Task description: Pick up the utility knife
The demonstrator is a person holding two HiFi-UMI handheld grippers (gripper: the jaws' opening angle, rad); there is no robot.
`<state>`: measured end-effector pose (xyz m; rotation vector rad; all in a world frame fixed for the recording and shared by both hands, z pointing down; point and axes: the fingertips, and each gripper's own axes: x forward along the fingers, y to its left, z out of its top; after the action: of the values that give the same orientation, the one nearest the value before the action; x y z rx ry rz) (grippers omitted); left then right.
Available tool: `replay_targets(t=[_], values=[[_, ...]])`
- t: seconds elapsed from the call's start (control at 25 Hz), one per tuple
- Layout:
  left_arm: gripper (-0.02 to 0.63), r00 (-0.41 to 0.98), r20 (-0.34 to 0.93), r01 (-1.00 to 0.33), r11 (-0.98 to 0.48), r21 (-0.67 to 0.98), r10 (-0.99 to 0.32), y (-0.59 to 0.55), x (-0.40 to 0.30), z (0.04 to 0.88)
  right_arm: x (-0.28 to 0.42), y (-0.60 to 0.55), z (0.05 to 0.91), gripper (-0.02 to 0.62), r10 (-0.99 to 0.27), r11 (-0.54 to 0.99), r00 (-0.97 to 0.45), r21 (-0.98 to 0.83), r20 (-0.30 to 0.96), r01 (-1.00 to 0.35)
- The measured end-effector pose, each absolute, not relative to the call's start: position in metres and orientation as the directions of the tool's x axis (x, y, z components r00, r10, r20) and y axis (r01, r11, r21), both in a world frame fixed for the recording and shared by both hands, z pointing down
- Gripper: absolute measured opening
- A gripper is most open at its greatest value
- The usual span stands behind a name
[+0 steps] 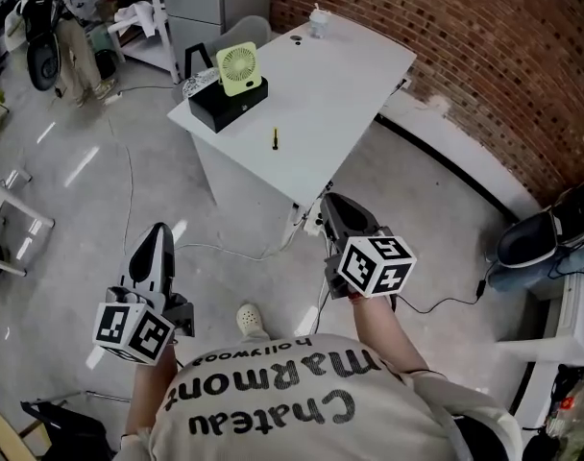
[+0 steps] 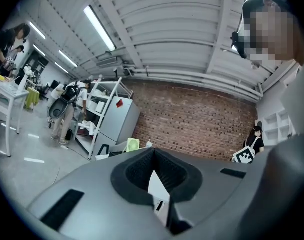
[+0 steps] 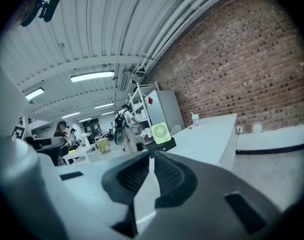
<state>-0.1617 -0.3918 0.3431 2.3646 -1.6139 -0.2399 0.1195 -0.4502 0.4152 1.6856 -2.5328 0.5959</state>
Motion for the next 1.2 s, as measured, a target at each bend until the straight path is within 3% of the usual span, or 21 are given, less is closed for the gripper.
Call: replay_targets(t=[0.52,1.2], values=[[0.0,0.397,0.009,-0.877,-0.377,0.297,-0.918,-0.487,-0.227,0.345,0.071,-0.541,0.452,0.114,-0.886,0.259,-0.354,-0.315,0.298,-0.913],[0.0,0.282,0.096,-0.916,-0.238,0.324,-0.955,-0.577,-0.272,0.385,0.066,-0.659,0.529,0.13,-0.821,0.212,-0.346,-0.321,0.453,-0.923]])
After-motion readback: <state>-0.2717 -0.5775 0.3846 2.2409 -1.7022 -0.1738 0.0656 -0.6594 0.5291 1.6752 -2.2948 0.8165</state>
